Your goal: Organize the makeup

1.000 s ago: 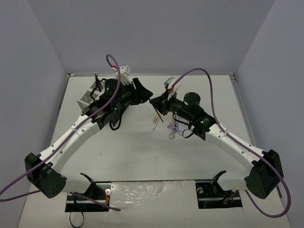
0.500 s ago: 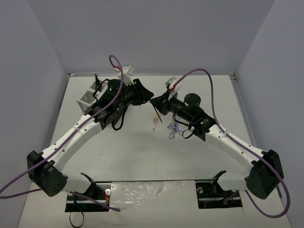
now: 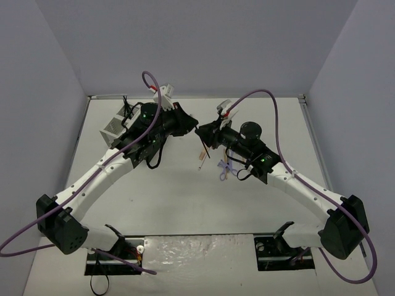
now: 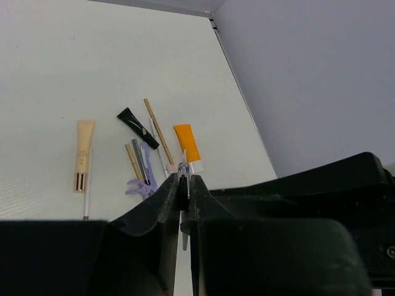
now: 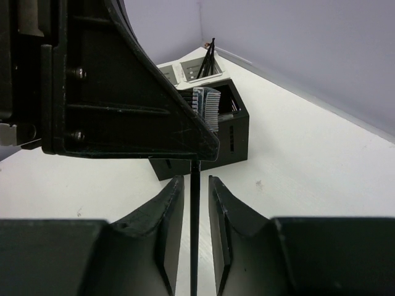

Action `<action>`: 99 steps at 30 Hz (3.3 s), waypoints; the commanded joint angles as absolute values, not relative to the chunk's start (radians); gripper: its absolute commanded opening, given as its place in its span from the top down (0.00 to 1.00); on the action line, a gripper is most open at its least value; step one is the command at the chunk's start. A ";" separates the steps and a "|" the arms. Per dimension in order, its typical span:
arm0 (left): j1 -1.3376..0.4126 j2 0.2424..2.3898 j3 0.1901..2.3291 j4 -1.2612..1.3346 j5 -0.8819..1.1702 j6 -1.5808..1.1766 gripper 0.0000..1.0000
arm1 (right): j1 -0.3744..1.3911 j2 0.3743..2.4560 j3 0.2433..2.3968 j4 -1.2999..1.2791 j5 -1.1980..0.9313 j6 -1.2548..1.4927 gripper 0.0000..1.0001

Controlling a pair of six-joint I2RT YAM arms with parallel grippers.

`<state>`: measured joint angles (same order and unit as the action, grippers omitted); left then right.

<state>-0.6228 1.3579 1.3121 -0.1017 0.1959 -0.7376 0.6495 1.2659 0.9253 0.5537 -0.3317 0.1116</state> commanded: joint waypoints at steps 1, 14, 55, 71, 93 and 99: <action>-0.629 1.341 1.343 -0.043 0.167 -0.701 1.00 | 0.653 1.229 0.941 0.645 -0.295 0.107 0.53; -0.389 1.406 1.557 -0.230 -0.128 -0.397 1.00 | 0.612 1.096 0.859 0.467 -0.085 0.078 0.00; -0.028 1.800 1.836 -0.158 -0.123 -0.243 0.36 | 0.607 0.977 0.721 0.341 0.070 0.149 0.00; -0.029 1.253 1.505 -0.489 0.056 -0.368 0.03 | 0.578 1.124 0.733 0.136 0.268 0.362 0.11; -0.049 1.008 1.061 -0.470 0.245 -0.333 0.03 | 0.348 1.430 0.721 0.086 0.157 0.460 0.34; -0.050 0.996 1.047 -0.474 0.250 -0.334 0.03 | 0.364 1.434 0.729 0.105 0.102 0.419 0.43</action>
